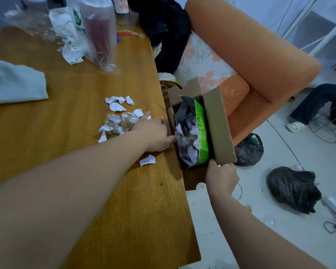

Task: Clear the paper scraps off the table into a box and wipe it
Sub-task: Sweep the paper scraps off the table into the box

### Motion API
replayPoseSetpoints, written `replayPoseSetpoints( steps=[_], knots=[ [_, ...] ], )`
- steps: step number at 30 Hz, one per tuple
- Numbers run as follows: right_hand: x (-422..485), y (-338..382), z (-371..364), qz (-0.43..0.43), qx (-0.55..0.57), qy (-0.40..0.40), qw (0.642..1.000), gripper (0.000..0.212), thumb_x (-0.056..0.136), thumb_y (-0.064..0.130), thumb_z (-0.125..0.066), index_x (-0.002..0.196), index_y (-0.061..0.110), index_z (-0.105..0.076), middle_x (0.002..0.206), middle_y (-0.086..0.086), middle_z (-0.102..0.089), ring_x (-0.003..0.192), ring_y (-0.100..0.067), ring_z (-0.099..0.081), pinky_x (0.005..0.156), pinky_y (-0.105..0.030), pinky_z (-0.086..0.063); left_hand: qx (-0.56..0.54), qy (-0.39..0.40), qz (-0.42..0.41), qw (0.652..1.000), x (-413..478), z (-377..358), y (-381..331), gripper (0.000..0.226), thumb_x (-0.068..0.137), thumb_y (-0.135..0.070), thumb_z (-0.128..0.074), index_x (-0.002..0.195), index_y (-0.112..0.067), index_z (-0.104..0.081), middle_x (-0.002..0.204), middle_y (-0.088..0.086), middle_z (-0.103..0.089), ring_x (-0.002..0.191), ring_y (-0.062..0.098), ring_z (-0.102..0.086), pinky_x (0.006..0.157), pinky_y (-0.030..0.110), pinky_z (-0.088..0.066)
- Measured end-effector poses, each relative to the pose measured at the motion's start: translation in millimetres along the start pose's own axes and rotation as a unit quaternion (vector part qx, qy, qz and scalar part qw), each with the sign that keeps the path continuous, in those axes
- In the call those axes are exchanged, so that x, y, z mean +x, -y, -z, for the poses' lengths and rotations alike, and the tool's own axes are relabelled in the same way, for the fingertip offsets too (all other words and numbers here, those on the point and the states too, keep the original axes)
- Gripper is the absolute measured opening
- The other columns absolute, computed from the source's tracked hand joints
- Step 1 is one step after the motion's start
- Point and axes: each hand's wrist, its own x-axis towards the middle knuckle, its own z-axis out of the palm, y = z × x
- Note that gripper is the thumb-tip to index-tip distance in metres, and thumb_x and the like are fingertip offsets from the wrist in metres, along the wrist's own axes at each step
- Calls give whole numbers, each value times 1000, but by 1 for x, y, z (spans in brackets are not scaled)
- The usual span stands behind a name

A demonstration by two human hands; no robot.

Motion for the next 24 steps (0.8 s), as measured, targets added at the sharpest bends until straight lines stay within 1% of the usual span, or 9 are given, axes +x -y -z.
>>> replayPoseSetpoints(
  steps=[2, 3, 5, 7, 9, 13, 16, 19, 24],
  knots=[
    [2, 2, 0, 0, 9, 0, 1000, 30, 88, 17, -53, 108, -5, -54, 91, -17, -55, 80, -29, -44, 68, -30, -31, 26, -40, -5, 999, -6, 7, -1, 71, 94, -58, -10, 79, -12, -62, 100, 7, -66, 110, 19, -56, 117, 47, -8],
    [4, 2, -1, 4, 10, -1, 1000, 30, 88, 18, -53, 107, -5, -54, 91, -17, -55, 80, -28, -43, 68, -30, -30, 23, -61, -2, 998, -10, 12, -1, 69, 94, -57, -9, 64, -14, -54, 76, 3, -62, 93, 20, -60, 117, 46, -9],
    [6, 3, -2, 13, 12, -2, 1000, 26, 88, 18, -53, 102, -4, -55, 87, -15, -53, 81, -29, -43, 69, -30, -30, 7, -104, 15, 994, -13, 19, 6, 68, 94, -54, -8, 62, -15, -53, 65, -1, -55, 83, 20, -58, 116, 44, -10],
    [7, 4, -2, 17, 11, -5, 1000, 19, 87, 17, -53, 94, -1, -54, 83, -14, -53, 80, -30, -44, 69, -30, -31, -48, -159, 59, 984, -10, 20, 20, 68, 96, -52, -10, 82, -12, -63, 86, 6, -65, 102, 24, -58, 116, 45, -10],
    [8, 3, -1, 22, 6, -6, 1000, 14, 87, 16, -52, 84, 3, -50, 80, -13, -53, 79, -31, -45, 69, -32, -32, -143, -187, 136, 962, -10, 20, 40, 63, 97, -50, -15, 111, -12, -62, 122, 14, -62, 129, 26, -44, 116, 45, -9],
    [12, 2, -4, 21, 10, -5, 1000, 26, 86, 15, -53, 63, 9, -42, 80, -14, -53, 80, -31, -45, 70, -33, -33, -283, -167, 222, 918, -12, 10, 92, 57, 96, -54, -19, 145, -25, -30, 152, 11, -33, 145, 26, -18, 116, 48, -10],
    [13, 2, -11, 8, 18, -5, 1000, 23, 85, 16, -53, 65, 10, -44, 81, -14, -54, 80, -32, -47, 70, -33, -33, -353, -147, 224, 896, -9, -6, 125, 60, 94, -58, -22, 148, -33, -11, 157, 9, -22, 146, 27, -14, 116, 49, -16],
    [10, 5, -19, 0, 23, -5, 1000, 13, 85, 16, -53, 81, 4, -49, 82, -14, -54, 83, -34, -50, 70, -34, -34, -390, -144, 199, 888, 1, -16, 130, 60, 93, -61, -22, 147, -36, -16, 157, 7, -22, 145, 28, -19, 117, 48, -17],
    [5, 15, -26, -18, 21, -13, 1000, 31, 85, 16, -53, 61, 17, -33, 67, -3, -39, 83, -34, -48, 80, -45, -45, -320, -79, 139, 934, 22, -14, 114, 59, 95, -56, -17, 147, -30, -24, 158, -2, -15, 147, 26, -8, 119, 43, -7]
  ],
)
